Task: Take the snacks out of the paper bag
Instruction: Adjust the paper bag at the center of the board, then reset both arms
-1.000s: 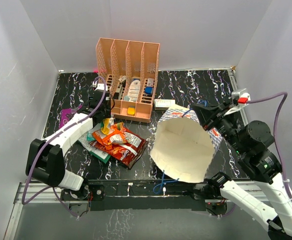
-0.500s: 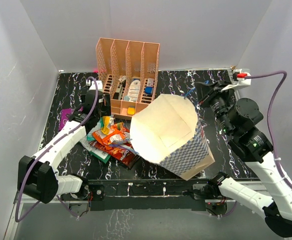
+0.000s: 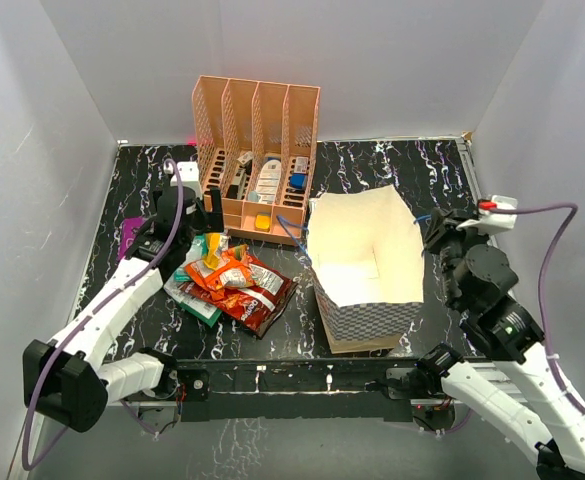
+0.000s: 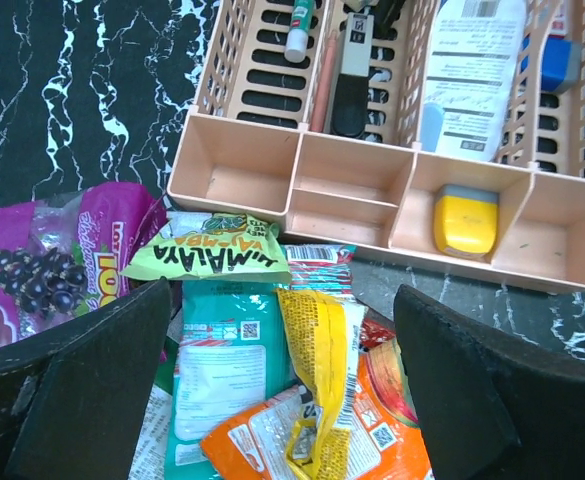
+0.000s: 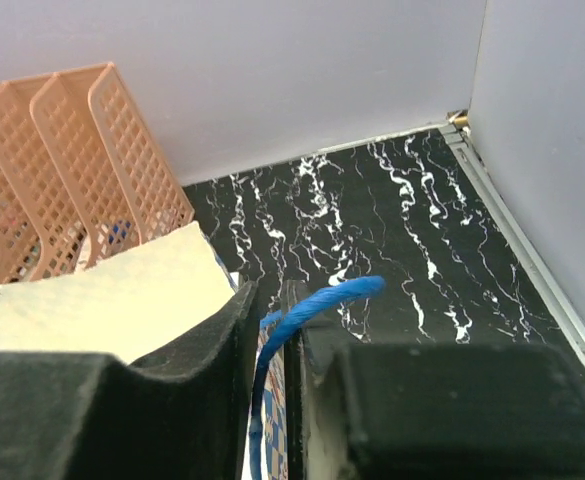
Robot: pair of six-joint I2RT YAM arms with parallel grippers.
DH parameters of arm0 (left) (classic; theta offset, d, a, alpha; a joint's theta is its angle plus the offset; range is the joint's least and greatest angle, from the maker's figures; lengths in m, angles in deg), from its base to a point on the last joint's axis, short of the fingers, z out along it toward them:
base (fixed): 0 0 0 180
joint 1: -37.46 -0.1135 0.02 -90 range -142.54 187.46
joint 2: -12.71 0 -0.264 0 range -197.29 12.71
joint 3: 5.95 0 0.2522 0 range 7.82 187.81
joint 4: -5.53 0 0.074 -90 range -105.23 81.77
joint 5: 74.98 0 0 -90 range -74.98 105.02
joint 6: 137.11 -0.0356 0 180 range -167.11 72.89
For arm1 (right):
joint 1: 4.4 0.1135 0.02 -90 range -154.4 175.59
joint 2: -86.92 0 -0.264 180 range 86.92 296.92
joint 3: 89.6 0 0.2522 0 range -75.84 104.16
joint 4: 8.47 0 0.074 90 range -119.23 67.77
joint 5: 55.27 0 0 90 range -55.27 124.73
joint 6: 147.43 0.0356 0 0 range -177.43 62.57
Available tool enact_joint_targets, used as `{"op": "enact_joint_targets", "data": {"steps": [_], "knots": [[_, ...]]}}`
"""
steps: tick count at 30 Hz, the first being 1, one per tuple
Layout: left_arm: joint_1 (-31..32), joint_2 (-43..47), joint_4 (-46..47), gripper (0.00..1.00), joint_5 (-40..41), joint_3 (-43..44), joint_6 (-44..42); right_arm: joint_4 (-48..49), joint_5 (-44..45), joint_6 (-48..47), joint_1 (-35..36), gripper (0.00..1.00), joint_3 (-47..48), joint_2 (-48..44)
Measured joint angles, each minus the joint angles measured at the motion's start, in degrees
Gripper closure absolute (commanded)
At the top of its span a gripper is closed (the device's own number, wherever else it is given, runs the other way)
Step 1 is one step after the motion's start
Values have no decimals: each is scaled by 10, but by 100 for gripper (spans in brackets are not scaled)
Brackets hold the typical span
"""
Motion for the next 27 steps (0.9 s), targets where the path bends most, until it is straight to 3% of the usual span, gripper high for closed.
{"op": "enact_joint_targets", "data": {"steps": [5, 6, 7, 8, 17, 22, 27], "knots": [[0, 43, 11, 2, -23, -15, -2, -11, -16, 4, 0, 38, 4, -42], [0, 53, 7, 2, -34, -12, 1, -21, -24, 3, 0, 29, 15, -42], [0, 62, -4, 2, -44, 0, 7, -33, -32, 3, 0, 11, 28, -39], [0, 67, -12, 2, -53, 12, 14, -44, -38, 3, 0, 3, 44, -35], [0, 105, -99, 2, -205, 270, 113, -132, -90, -1, 0, 2, 278, 16], [0, 158, -90, 2, -249, 324, 146, -142, -124, -21, 0, 2, 385, 28], [0, 193, -76, 2, -261, 336, 150, -138, -136, -38, 0, 2, 433, 28]]}}
